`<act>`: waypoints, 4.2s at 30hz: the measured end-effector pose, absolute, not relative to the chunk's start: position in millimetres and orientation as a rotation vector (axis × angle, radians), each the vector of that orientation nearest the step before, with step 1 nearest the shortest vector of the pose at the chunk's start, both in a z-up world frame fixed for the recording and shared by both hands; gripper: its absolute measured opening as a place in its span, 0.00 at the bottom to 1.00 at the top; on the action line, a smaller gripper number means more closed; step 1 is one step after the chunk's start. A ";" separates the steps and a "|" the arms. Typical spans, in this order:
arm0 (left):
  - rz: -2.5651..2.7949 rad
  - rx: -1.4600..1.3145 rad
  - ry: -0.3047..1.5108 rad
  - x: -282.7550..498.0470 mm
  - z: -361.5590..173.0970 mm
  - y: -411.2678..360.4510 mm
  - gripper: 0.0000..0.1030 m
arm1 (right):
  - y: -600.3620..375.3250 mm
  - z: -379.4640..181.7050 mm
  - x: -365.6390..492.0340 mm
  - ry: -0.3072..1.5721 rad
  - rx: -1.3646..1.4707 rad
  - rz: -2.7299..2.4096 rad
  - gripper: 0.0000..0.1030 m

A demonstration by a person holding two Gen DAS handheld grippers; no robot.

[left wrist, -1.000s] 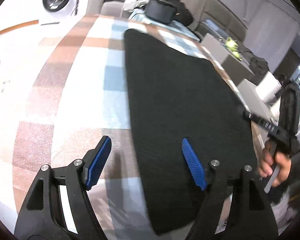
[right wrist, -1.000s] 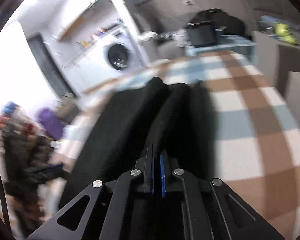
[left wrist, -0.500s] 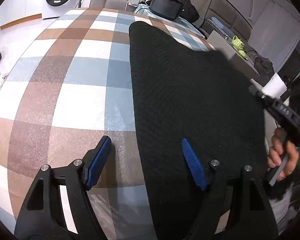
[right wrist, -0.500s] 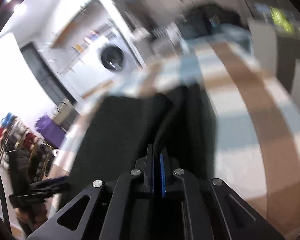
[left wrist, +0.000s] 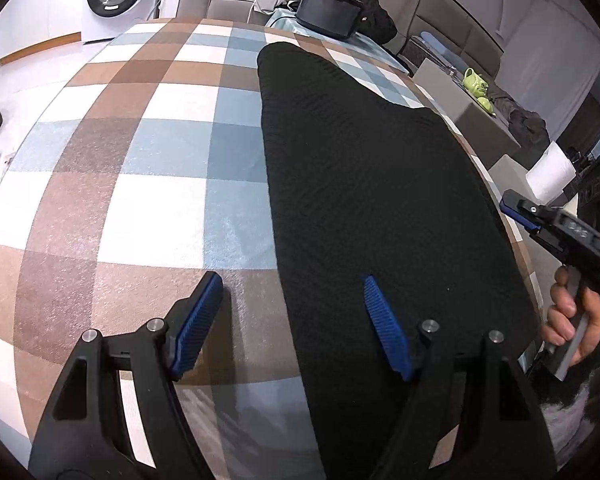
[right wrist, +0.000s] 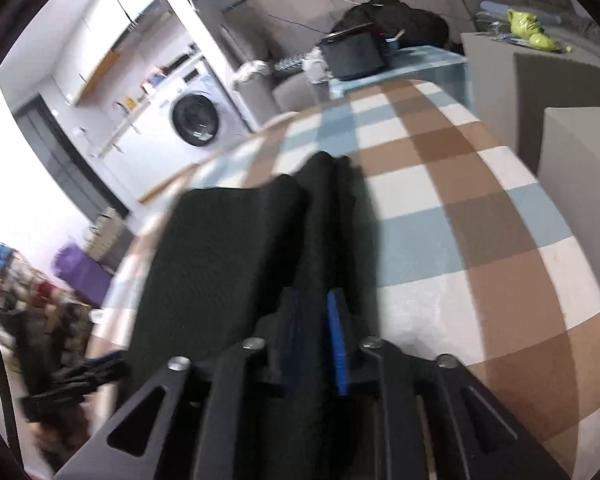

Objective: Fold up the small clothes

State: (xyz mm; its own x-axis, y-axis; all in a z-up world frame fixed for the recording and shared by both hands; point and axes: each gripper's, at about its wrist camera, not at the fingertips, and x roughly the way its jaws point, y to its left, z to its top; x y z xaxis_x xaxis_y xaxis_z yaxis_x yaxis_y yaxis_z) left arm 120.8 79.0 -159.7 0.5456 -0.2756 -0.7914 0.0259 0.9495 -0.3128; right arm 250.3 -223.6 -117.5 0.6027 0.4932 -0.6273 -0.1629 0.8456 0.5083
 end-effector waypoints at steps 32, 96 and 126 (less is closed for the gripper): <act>-0.330 -0.145 1.008 52.6 -154.8 45.4 0.69 | -210.0 -140.0 166.3 0.935 0.422 0.635 0.26; -0.296 -0.072 1.015 50.8 -152.3 17.3 0.72 | -245.8 -142.8 182.7 0.936 0.331 0.473 0.22; -0.219 -0.180 0.960 103.5 -160.7 43.8 0.23 | -206.1 -147.7 196.2 0.923 0.303 0.481 0.19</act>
State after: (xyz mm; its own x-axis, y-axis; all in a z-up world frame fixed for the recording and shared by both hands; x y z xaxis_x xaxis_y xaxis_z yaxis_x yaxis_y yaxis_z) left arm 103.5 43.8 -160.7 0.5541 -0.2638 -0.7896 0.1045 0.9630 -0.2485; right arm 196.2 -206.1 -147.7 0.5094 0.5186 -0.6867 -0.2652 0.8538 0.4480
